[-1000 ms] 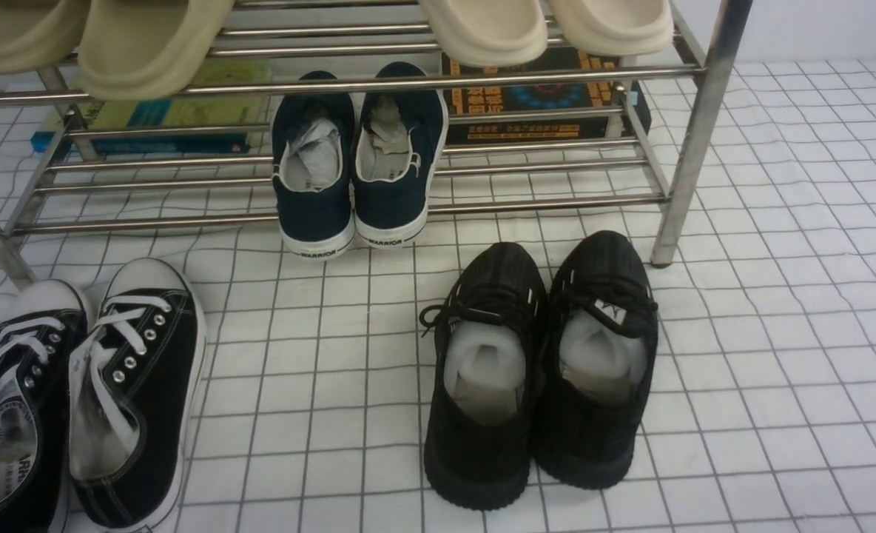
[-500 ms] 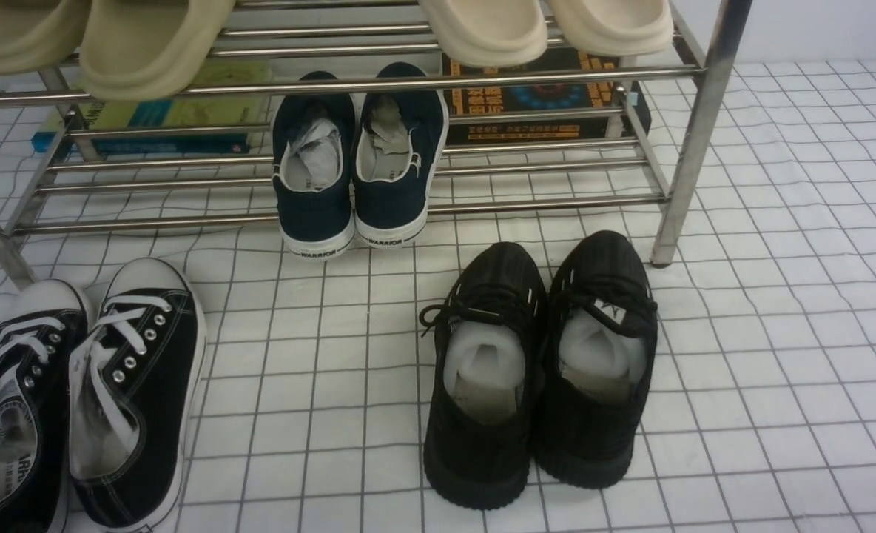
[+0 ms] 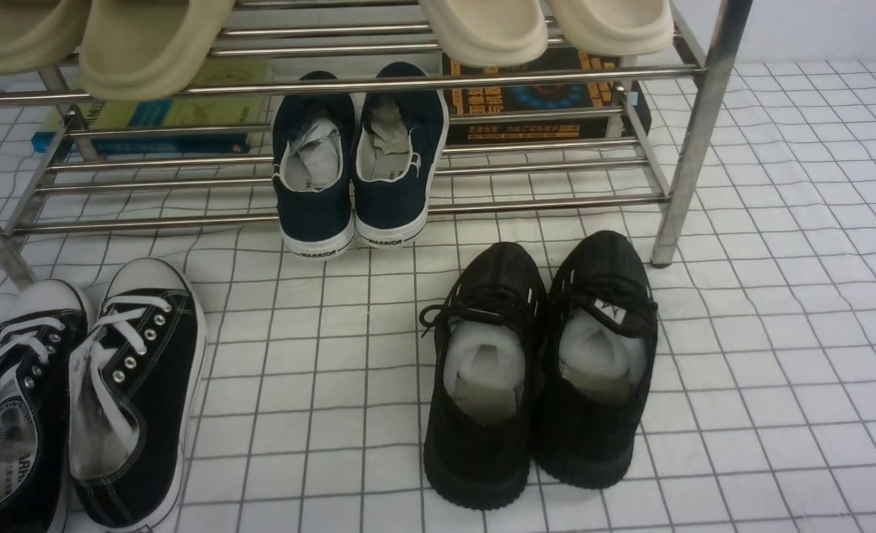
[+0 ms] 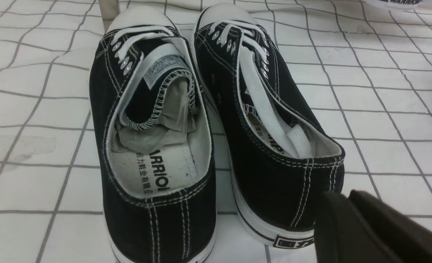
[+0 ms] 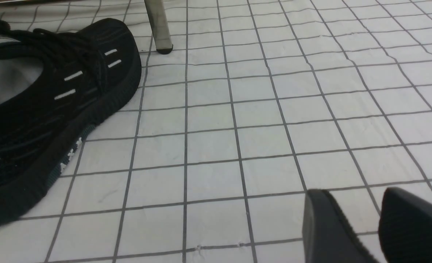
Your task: Take the shoes off the shelf with your hand from the white checkered tablecloth.
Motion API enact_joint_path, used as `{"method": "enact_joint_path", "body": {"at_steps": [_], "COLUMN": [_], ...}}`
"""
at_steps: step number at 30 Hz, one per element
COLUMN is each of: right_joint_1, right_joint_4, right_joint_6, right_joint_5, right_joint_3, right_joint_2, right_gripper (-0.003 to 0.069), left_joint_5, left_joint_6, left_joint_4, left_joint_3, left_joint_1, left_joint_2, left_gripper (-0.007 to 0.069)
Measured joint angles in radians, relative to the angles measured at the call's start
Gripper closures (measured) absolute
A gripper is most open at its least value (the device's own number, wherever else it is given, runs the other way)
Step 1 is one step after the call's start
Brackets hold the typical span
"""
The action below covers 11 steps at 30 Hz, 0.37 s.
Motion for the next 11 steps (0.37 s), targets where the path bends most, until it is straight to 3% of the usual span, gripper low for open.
{"method": "enact_joint_path", "body": {"at_steps": [11], "right_joint_1": [0.0], "right_joint_4": [0.0], "right_joint_6": [0.0], "right_joint_5": [0.0], "right_joint_3": [0.0], "right_joint_2": [0.0], "right_gripper": [0.042], "left_joint_5": [0.0], "left_joint_6": [-0.001], "left_joint_4": [0.001], "left_joint_3": [0.0], "left_joint_1": [0.0], "left_joint_2": [0.0], "left_gripper": [0.0552]}}
